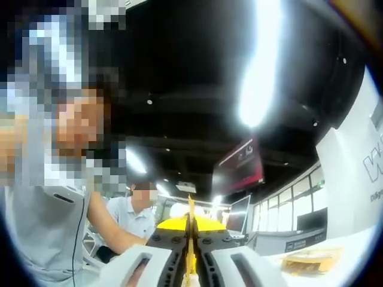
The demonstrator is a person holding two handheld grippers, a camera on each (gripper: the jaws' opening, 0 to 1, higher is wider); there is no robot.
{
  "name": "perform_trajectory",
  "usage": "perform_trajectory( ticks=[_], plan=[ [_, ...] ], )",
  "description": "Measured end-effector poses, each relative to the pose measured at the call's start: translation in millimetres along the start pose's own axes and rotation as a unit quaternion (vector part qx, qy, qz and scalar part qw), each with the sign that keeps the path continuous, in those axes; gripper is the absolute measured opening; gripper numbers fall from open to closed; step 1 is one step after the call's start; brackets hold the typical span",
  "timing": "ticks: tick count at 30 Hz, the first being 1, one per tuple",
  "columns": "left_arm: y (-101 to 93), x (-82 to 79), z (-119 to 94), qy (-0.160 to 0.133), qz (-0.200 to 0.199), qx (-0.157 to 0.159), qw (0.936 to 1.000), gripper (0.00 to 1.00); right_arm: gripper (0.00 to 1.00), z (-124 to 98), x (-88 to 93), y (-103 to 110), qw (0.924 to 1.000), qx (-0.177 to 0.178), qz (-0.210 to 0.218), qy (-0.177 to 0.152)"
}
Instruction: Tear open the coffee pouch, take out the coffee, and pour the coffee from the pouch into the cup
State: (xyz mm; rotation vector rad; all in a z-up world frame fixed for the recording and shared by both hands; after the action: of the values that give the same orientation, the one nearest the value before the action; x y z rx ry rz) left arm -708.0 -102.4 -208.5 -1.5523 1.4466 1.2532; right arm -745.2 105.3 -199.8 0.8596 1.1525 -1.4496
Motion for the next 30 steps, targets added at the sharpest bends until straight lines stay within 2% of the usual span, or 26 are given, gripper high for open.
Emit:
perform_trajectory(
  ticks=[2,5,7,8,11,12,13,15,17,18,21,22,24,27,28,29,30],
  plan=[
    [0.2,-0.9,-0.6,-0.001,-0.006,0.001,1.0,0.05,0.17,2.5,-0.7,0.2,1.0,-0.002,0.003,-0.004],
    [0.8,-0.7,-0.3,-0.002,-0.012,0.003,0.9999,0.05,0.15,5.1,1.0,3.5,1.0,-0.005,0.003,0.005],
    [0.8,-1.0,-0.5,-0.002,-0.012,0.004,0.9999,0.05,0.05,5.9,1.9,5.0,0.9999,0.0,-0.005,0.013],
    [-0.2,-1.1,-0.1,-0.003,-0.011,0.007,0.9999,0.06,0.04,5.7,1.6,5.7,0.9999,0.003,-0.005,0.013],
    [0.5,0.4,2.1,-0.005,-0.015,0.009,0.9998,0.17,0.04,4.2,0.5,4.4,0.9999,0.004,-0.002,0.01],
    [0.5,1.8,2.4,0.0,-0.022,0.013,0.9997,0.15,0.05,3.8,0.1,4.1,0.9999,0.005,-0.002,0.009],
    [0.2,2.5,2.1,0.004,-0.023,0.014,0.9996,0.07,0.06,3.6,-0.3,3.4,0.9999,0.008,-0.006,0.008],
    [0.0,2.6,1.6,0.002,-0.012,0.004,0.9999,0.05,0.11,2.7,-0.2,0.9,0.9998,0.014,-0.009,0.009],
    [0.0,2.2,1.8,0.003,-0.018,0.008,0.9998,0.05,0.1,3.0,0.0,1.3,0.9998,0.013,-0.009,0.01],
    [-0.5,1.5,1.8,0.0,-0.016,0.007,0.9998,0.05,0.04,3.1,0.1,1.5,0.9998,0.012,-0.009,0.011],
    [-1.1,1.8,2.6,0.001,-0.019,0.016,0.9997,0.1,0.03,3.6,-0.1,2.8,0.9997,0.013,-0.013,0.015],
    [0.2,2.0,2.8,-0.003,-0.019,0.012,0.9997,0.13,0.03,3.6,-0.5,3.2,0.9997,0.012,-0.012,0.014],
    [0.1,2.7,2.1,0.001,-0.021,0.013,0.9997,0.05,0.05,4.1,-0.5,3.9,0.9998,0.012,-0.011,0.013],
    [1.2,1.9,2.0,0.003,-0.024,0.011,0.9996,0.04,0.12,5.7,-0.1,4.2,0.9999,0.01,-0.007,0.01],
    [1.2,1.5,2.2,0.001,-0.023,0.012,0.9997,0.05,0.1,5.8,-0.1,4.3,0.9999,0.009,-0.007,0.01],
    [0.8,1.2,2.4,-0.001,-0.022,0.014,0.9997,0.06,0.04,5.1,0.4,4.0,0.9998,0.011,-0.01,0.015],
    [0.5,1.4,2.9,-0.001,-0.018,0.012,0.9998,0.09,0.03,4.8,0.0,4.2,0.9998,0.012,-0.012,0.012]
  ],
)
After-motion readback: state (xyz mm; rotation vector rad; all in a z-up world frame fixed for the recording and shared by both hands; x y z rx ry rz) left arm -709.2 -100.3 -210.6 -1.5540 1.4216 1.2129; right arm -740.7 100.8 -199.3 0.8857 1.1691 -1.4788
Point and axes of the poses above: the point that each gripper's makers call its tool centre point, and the gripper's own axes: z roughly forward along the fingers, y roughly to its left, x roughly out of its underside, the point moved 10 cm from there along -z, roughly backward along the fingers, and after that the axes turned 13 degrees about y, right-handed, at the moved point
